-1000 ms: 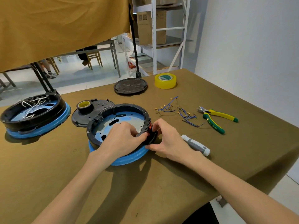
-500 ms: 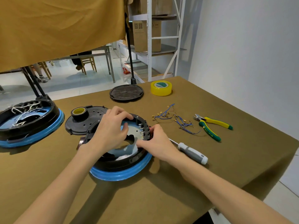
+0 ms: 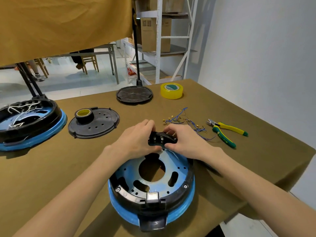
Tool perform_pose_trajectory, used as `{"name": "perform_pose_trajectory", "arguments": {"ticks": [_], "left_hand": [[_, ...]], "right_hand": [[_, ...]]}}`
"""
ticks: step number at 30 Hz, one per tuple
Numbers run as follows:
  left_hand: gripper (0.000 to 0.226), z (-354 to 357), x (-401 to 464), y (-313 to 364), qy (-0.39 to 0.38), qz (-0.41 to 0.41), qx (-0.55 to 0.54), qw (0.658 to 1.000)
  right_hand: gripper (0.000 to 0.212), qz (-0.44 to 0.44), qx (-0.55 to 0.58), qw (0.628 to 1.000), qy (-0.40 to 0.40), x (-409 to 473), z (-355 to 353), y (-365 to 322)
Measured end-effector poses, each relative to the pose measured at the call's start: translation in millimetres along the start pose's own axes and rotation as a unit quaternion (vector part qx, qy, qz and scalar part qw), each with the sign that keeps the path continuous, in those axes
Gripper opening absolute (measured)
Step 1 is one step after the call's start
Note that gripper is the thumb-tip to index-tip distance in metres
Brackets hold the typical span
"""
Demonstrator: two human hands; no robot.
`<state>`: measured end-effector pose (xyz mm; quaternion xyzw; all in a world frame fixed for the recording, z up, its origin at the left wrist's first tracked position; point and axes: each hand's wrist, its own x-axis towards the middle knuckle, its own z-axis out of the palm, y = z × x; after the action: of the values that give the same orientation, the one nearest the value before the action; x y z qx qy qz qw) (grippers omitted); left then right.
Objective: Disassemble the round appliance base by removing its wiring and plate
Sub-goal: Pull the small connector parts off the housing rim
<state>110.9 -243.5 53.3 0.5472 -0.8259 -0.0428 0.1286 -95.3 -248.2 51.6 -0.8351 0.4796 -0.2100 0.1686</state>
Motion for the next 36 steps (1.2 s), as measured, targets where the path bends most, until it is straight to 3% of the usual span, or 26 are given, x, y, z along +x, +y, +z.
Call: {"name": "perform_pose_trajectory", "arguments": {"ticks": [6,17,23,32,36], "left_hand": [[0.04,11.6,0.6,-3.3,0.014,0.022,-0.003,1.0],[0.035,14.2,-0.1,-4.6,0.037,0.013,-0.046,0.998],[0.033,12.9,3.0,-6.5,0.033,0.012,-0.064,0.997],[0.031,15.4,2.0,-6.1,0.034,0.014,-0.045,0.998],[0.025,16.2,2.0,-6.7,0.024,0.014,-0.042,0.999]], "right_hand": [[0.028,-0.016,-0.061,0.998,-0.032,10.8,-1.6,-4.0],[0.032,-0.03,-0.038,0.998,-0.044,13.0,-1.7,-5.6],[0.023,-0.029,-0.007,0.999,0.022,4.8,7.3,-6.2],[0.021,-0.038,0.004,0.999,0.014,5.8,5.9,-4.4],[0.027,0.004,0.035,0.999,-0.005,11.0,9.8,-5.0]]}}
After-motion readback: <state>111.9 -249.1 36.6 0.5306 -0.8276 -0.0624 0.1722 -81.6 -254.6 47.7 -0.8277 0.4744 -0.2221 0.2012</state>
